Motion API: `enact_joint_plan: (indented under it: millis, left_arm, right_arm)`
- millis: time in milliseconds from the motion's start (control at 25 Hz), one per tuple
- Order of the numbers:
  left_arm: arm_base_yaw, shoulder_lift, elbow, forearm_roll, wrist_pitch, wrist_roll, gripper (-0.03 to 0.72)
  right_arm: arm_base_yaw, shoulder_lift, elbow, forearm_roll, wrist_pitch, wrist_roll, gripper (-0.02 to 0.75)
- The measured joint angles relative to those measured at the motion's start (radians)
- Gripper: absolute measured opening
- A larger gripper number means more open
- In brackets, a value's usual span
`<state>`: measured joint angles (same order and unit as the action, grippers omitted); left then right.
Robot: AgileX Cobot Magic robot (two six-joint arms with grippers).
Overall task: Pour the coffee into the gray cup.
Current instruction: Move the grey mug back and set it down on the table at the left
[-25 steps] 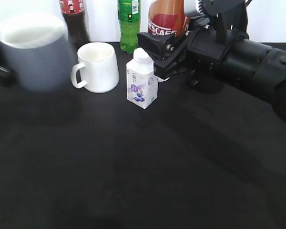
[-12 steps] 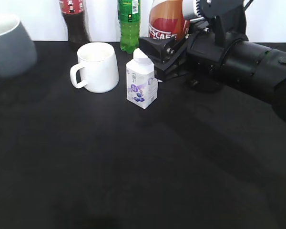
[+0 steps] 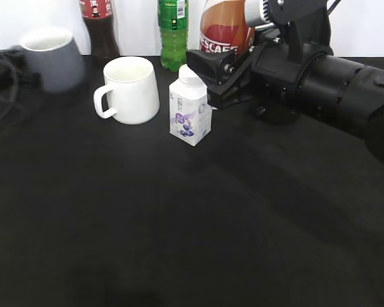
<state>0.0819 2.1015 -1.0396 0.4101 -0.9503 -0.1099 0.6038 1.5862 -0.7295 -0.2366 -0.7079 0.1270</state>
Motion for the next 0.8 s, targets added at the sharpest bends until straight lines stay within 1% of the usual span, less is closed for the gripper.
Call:
enact_joint_plan:
  millis: [120, 320, 360, 400, 520, 560, 640, 800]
  left_arm:
    - [0.0, 0.062, -0.064, 0.006, 0.022, 0.0, 0.064]
    - [0.0, 0.116, -0.106, 0.032, 0.053, 0.0, 0.064]
    - [0.0, 0.116, -0.106, 0.032, 0.055, -0.001, 0.073]
    - [0.0, 0.116, -0.109, 0.033, 0.053, -0.007, 0.102]
    - [-0.001, 0.116, -0.115, 0.032, 0.054, -0.012, 0.224]
    - [-0.001, 0.116, -0.115, 0.033, 0.055, -0.014, 0.242]
    - [-0.001, 0.114, -0.115, 0.05, 0.057, -0.015, 0.25]
    - [0.0, 0.058, -0.035, 0.054, 0.062, -0.016, 0.253]
  right_arm:
    - [0.0, 0.0, 0.0, 0.0, 0.0, 0.0, 0.533]
    - [0.0, 0.0, 0.0, 0.0, 0.0, 0.0, 0.533]
    - [0.0, 0.0, 0.0, 0.0, 0.0, 0.0, 0.533]
    - [0.0, 0.0, 0.0, 0.0, 0.0, 0.0, 0.533]
    - [0.0, 0.0, 0.0, 0.0, 0.0, 0.0, 0.533]
    - [0.0, 0.0, 0.0, 0.0, 0.0, 0.0, 0.533]
    - [0.0, 0.0, 0.0, 0.0, 0.0, 0.0, 0.533]
    - [0.0, 0.0, 0.0, 0.0, 0.0, 0.0, 0.533]
